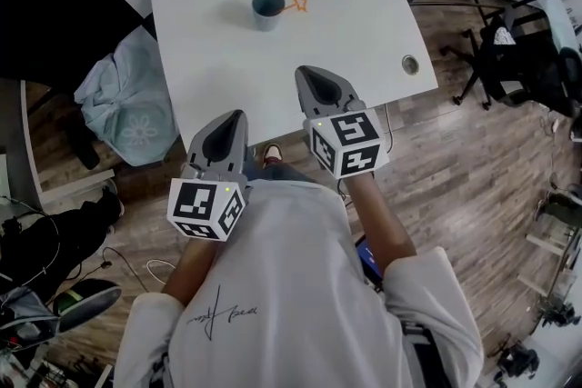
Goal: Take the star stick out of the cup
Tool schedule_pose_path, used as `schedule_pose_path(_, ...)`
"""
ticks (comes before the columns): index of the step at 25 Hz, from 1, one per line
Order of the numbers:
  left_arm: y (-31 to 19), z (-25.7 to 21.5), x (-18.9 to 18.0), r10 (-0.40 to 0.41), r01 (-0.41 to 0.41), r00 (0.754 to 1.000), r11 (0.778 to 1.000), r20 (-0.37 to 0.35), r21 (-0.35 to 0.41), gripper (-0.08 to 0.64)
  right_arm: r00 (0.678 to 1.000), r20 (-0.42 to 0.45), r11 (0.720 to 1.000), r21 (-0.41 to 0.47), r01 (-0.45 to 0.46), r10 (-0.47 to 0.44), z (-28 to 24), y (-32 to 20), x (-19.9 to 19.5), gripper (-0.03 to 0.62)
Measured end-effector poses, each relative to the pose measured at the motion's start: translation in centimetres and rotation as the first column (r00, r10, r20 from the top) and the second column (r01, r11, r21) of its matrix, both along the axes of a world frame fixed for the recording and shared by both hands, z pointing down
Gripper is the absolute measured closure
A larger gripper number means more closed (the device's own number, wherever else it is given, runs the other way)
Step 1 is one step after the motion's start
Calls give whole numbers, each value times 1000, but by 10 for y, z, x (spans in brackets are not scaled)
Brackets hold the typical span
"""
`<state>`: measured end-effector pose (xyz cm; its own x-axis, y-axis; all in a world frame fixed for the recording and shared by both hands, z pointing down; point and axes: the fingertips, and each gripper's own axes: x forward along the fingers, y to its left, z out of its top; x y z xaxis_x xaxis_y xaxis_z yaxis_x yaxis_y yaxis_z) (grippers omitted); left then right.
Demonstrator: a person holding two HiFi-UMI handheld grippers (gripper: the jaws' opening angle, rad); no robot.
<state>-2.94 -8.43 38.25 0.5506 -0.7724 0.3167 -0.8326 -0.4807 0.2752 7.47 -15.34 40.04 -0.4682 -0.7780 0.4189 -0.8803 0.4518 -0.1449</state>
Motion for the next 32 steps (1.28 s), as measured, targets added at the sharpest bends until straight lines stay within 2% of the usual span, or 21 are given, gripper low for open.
schedule_pose_path(14,-17,-3,-15,-27,27,1000,1000,1,6,557,1000,-10,1000,3,-26,26,9,-44,-2,581)
schedule_pose_path(32,-48,3,-11,-3,3,1000,1000,-3,-20,557,996,6,996,-18,-84,84,27,-88,-6,581)
